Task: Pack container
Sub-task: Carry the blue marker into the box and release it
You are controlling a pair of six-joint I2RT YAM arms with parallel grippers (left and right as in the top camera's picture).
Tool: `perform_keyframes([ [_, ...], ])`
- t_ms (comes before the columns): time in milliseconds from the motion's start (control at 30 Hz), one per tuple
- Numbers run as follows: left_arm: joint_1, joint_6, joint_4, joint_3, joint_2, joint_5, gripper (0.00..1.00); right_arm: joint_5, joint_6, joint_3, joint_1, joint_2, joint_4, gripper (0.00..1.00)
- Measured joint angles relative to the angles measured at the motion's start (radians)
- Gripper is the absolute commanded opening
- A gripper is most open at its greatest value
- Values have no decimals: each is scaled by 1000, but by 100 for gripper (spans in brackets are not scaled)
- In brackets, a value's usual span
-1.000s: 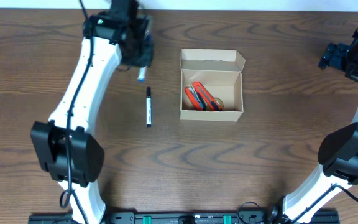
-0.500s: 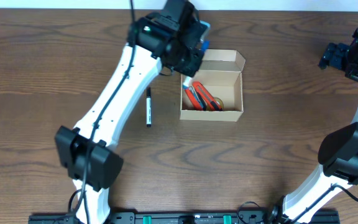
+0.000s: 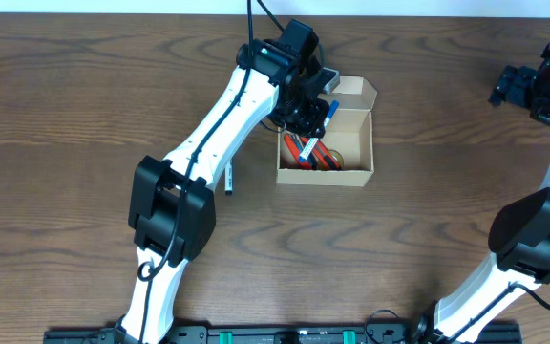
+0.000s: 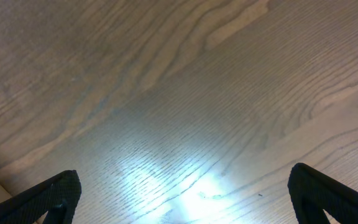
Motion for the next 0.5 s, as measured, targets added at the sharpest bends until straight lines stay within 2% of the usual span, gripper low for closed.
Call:
perform_keyframes([
  [500,0,8,-9,0,113,-2,6,0,0,0,0,0,0,99],
])
